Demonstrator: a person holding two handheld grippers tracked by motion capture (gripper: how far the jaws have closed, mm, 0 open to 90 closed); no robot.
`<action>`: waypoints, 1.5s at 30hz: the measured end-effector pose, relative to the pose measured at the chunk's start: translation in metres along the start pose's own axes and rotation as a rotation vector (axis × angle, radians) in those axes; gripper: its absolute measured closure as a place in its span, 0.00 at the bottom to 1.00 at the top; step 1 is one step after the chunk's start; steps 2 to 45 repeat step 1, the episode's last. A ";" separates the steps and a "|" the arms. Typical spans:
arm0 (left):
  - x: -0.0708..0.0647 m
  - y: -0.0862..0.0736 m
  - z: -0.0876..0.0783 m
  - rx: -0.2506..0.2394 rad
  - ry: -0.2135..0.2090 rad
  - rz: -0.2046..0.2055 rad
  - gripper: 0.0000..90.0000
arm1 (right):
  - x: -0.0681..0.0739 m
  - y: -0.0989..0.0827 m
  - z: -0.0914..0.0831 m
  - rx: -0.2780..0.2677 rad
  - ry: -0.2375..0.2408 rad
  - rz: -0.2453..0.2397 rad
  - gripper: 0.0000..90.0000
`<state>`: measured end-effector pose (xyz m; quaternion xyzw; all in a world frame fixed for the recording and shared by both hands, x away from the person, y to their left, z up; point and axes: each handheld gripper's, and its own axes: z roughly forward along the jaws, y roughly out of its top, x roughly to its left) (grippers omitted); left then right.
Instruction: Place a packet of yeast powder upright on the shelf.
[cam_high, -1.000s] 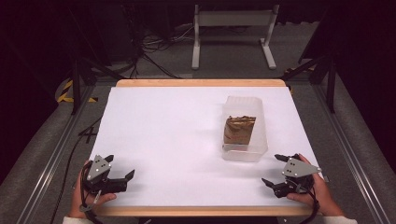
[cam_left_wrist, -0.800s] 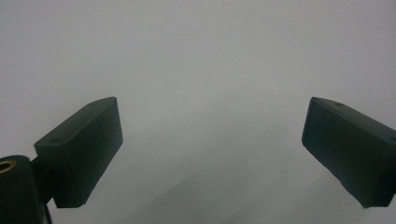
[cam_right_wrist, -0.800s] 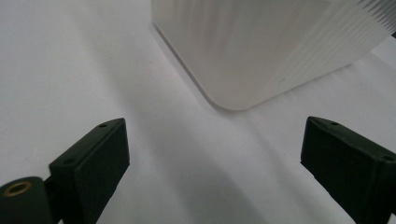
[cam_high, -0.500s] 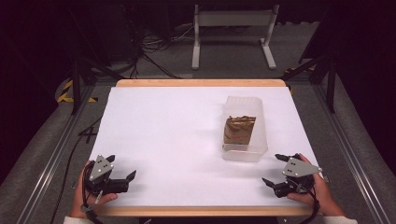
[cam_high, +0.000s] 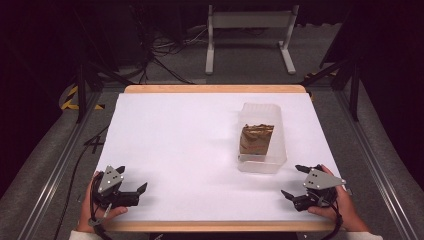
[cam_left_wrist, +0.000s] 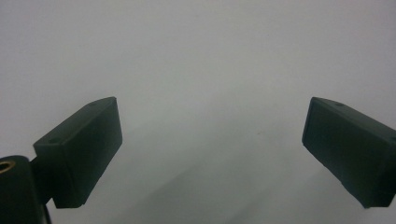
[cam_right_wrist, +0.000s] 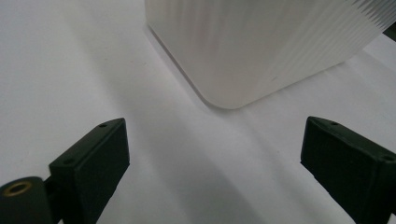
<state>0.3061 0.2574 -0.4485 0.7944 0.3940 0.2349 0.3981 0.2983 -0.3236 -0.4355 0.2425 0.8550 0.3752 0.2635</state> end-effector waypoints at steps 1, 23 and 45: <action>0.000 0.000 0.000 0.000 -0.001 -0.001 0.06 | 0.000 0.000 0.000 -0.001 0.000 0.000 0.09; 0.000 0.000 0.000 0.000 -0.001 -0.001 0.06 | 0.000 0.000 0.000 -0.001 0.000 0.000 0.09; 0.000 0.000 0.000 0.000 -0.001 -0.001 0.06 | 0.000 0.000 0.000 -0.001 0.000 0.000 0.09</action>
